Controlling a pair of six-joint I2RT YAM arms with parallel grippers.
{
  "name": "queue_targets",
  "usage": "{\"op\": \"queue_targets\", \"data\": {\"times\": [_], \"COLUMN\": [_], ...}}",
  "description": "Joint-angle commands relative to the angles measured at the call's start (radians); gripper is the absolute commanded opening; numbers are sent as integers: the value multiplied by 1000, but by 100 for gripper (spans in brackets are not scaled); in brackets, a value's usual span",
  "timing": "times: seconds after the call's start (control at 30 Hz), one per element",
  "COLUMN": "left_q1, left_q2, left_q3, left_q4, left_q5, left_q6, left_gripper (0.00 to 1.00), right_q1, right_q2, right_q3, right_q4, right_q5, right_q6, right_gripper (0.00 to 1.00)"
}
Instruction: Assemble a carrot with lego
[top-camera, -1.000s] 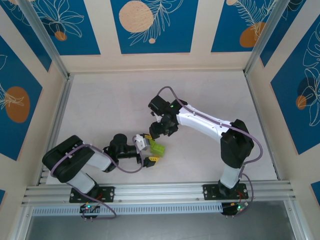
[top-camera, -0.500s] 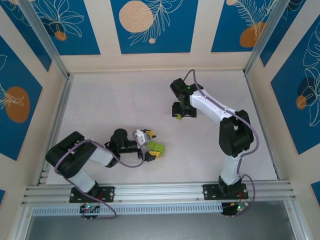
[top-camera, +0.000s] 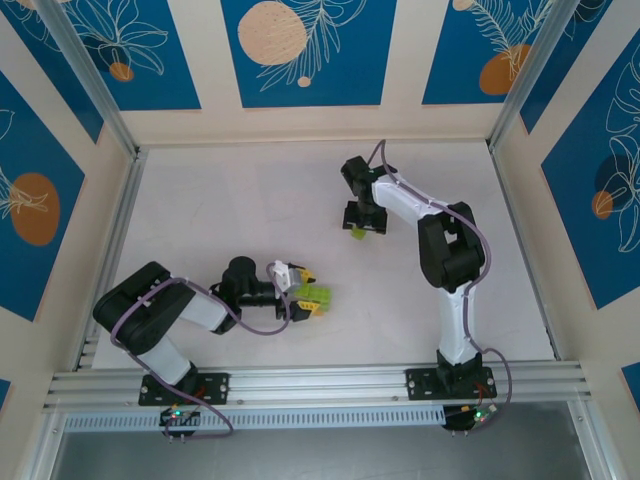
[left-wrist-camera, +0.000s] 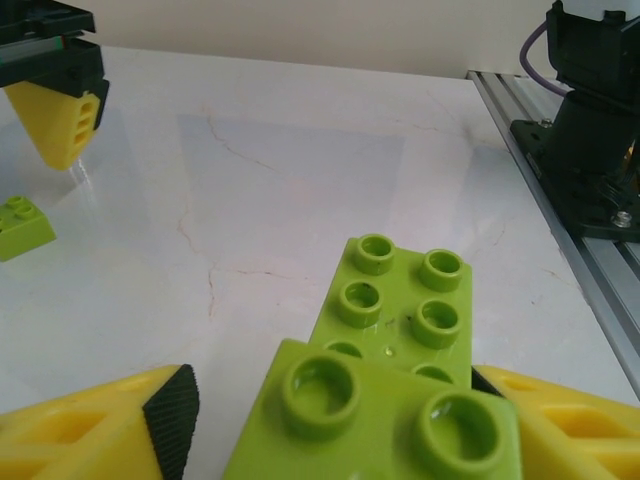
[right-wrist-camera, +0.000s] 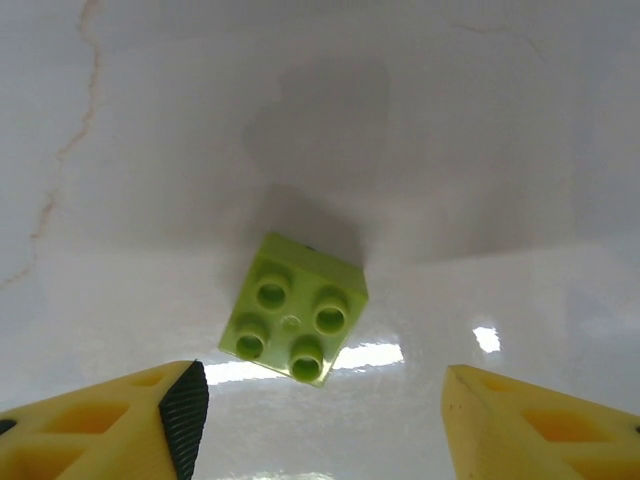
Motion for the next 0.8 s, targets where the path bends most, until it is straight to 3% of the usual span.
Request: {"op": "queue_targets", "data": {"times": [0.0,0.53,0.77], "left_q1": [10,8,9], "left_q2": [19,15,17], "left_q3": [23,28,33], "left_q4": [-4,-38,-46], "left_q5": [51,56,56], "left_q6": [33,50,57], "left_gripper": [66,59,54], "right_q1": [-5,-3,-3], "right_q2": [38,122,130], "right_q3": [55,113,113], "right_q4": [-8,-27,-27], "right_q5": [-39,-44,-45], "right_q6": [26,39,35], "right_gripper": [62,51,41]}}
